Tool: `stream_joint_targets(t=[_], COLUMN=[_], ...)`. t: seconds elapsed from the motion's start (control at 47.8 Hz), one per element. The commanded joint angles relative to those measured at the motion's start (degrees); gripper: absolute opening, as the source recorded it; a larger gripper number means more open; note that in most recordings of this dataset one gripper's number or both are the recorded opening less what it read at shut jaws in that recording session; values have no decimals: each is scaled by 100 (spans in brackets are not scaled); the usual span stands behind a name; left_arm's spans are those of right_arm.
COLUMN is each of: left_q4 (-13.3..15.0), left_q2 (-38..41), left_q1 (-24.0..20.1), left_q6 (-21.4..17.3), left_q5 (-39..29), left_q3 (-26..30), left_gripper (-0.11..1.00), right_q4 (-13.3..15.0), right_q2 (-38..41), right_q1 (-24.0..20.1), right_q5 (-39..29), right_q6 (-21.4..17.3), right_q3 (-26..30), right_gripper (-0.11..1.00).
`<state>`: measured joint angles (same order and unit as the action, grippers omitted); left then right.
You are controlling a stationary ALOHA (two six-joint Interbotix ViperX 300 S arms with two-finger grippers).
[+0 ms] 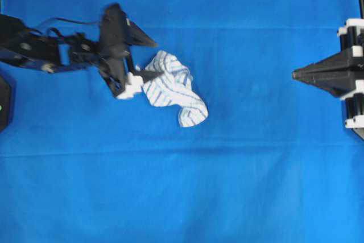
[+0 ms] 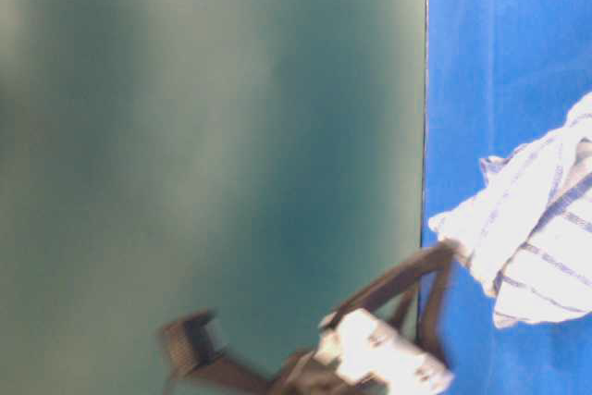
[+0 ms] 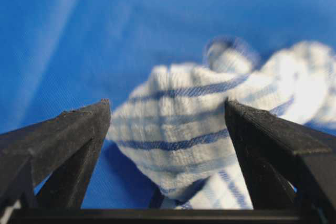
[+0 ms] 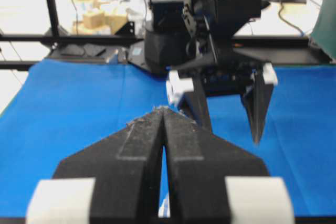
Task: Hand over the towel.
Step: 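Move the left gripper toward the white striped towel and open it, then close the left gripper on the towel and lift it up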
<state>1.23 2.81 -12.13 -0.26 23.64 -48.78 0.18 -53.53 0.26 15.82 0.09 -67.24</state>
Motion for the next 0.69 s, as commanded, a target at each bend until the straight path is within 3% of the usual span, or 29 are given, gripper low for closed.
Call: stream_joint_targets(t=[0.0,0.167,0.418,0.481,0.669], left_q4=[9,9,18,9,9], left_q2=[308,782,809,809,703], left_q1=[-44,-53,-53,-53,-44], left_q6=[0,9,-18,-26,-18], left_q5=[18,18,-79,-167,-264], left_q3=[211,308,316,334,378], left_gripper=[93,93,88,78,25], right_q4=[0,0,0,0,0], right_q2=[53,62,62,62,62], right_q1=[9,9,9,9,9], right_q5=[0,-79,-141,-149,-141], right_q6=[0,9,18,18,18], right_q3=[123,123,132,132,132], right_gripper=[0,0,0,0,0])
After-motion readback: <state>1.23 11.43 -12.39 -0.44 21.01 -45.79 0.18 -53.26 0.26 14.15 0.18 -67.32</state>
